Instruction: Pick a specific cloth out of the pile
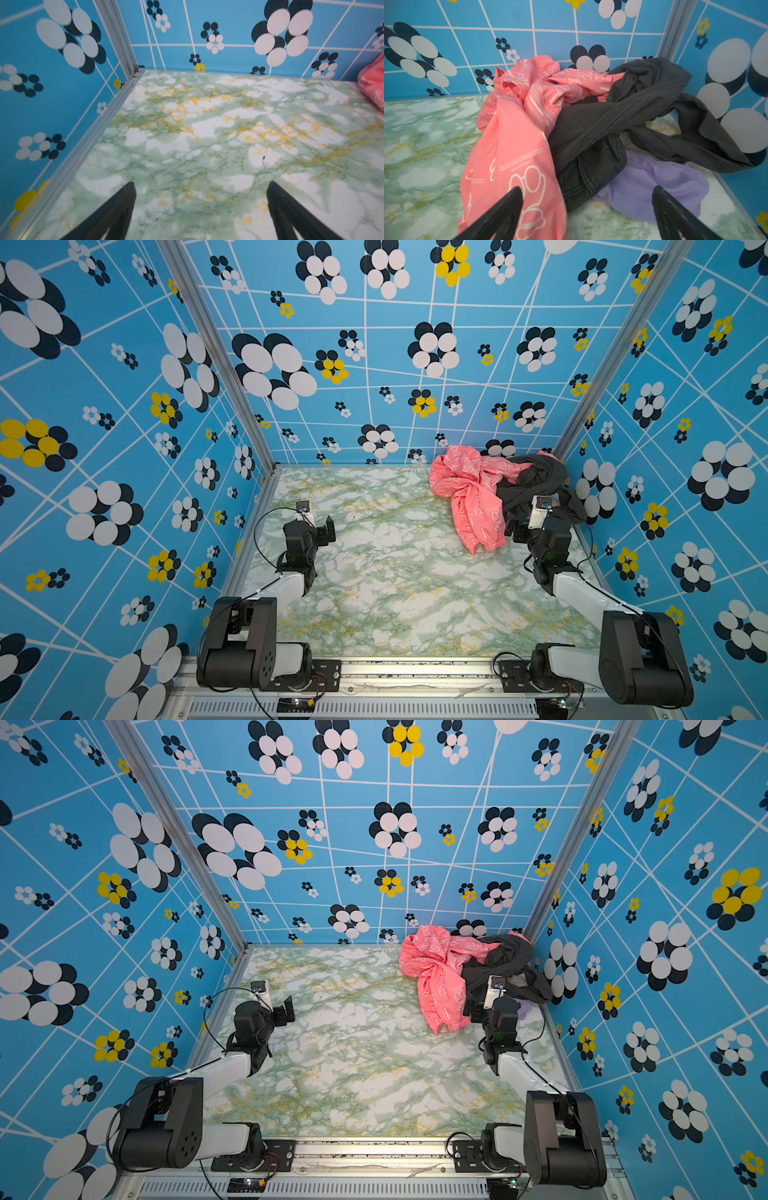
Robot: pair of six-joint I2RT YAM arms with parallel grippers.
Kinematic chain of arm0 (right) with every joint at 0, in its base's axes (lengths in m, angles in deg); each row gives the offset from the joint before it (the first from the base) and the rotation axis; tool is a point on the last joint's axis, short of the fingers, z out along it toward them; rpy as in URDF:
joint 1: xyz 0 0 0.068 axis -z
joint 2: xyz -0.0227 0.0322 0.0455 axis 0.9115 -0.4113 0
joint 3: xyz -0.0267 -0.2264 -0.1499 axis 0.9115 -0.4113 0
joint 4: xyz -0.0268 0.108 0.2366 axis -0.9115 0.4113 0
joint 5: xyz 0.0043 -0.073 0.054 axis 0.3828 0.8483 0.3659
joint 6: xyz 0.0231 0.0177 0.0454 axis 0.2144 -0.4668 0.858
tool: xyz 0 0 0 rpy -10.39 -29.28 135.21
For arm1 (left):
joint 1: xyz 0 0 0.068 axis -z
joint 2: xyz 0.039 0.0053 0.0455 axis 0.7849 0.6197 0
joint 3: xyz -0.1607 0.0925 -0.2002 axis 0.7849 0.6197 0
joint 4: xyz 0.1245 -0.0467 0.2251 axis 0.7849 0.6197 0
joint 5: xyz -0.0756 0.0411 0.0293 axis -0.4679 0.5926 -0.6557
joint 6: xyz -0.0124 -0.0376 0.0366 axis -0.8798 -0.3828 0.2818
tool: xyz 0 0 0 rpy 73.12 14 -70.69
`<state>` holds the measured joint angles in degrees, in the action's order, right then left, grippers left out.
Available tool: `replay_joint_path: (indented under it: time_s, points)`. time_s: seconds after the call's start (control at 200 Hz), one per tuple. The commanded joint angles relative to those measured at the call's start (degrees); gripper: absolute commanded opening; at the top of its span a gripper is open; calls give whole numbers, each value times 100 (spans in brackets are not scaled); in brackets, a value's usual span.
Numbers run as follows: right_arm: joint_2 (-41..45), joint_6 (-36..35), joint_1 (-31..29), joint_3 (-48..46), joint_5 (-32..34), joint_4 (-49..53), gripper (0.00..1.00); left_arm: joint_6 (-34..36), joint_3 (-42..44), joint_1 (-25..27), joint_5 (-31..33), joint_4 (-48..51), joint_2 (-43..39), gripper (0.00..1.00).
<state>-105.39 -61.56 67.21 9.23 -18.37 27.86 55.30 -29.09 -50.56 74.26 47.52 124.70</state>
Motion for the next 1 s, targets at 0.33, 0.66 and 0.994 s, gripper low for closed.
replay_joint_path:
  time_s: [0.33, 0.66, 0.994]
  points:
    - [282, 791, 101, 2389, 1124, 4388, 99, -1643, -1912, -315, -604, 3405, -1106, 99]
    - [-28, 2790, 826, 2283, -284, 4122, 92, -2260, -2053, -267, -1625, 4197, -1208, 99]
    - [-712, 4994, 1230, 1684, -991, 3077, 73, -2630, -1507, -97, -2028, 4195, -1747, 99]
